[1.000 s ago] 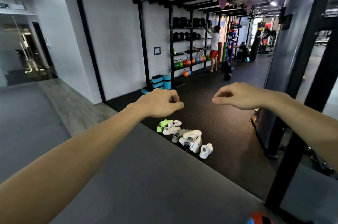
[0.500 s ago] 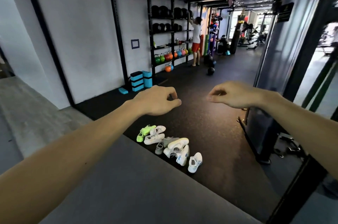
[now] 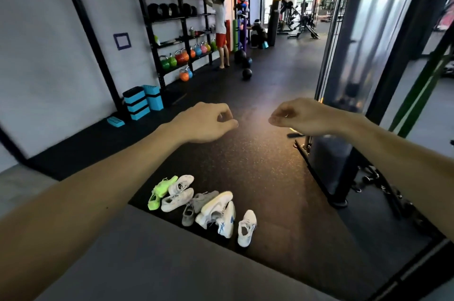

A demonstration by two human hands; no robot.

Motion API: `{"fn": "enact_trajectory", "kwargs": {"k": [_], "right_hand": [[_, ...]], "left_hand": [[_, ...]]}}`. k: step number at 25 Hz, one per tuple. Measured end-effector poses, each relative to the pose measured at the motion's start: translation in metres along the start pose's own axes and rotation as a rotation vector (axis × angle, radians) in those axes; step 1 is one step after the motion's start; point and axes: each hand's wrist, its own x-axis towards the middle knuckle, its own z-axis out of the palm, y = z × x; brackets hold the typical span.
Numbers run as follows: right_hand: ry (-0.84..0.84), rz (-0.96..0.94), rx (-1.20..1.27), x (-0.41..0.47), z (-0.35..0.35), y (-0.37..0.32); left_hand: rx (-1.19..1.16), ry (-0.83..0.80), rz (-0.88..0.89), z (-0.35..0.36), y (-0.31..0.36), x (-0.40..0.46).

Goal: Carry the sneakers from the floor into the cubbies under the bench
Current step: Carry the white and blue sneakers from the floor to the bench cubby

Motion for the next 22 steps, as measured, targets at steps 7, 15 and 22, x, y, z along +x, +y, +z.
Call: {"fn": "enact_trajectory", "kwargs": {"k": [7,15,22], "right_hand": [[-0.001,0.001,-0.082,0.140,-0.016,0.080],[-0.082,0.106,-0.045,0.296,0.021,0.151],[-0.144,0.288,-0.041,0.424,0.134,0.238]], "left_hand": [[-0.030,-0.038,-0.005,0.019,-0.048,0.162],[-0.101,-0.131,-0.032,0.061,-0.130,0.309],[-0.219,-0.309,-0.027,0.167,-0.237,0.421]]}}
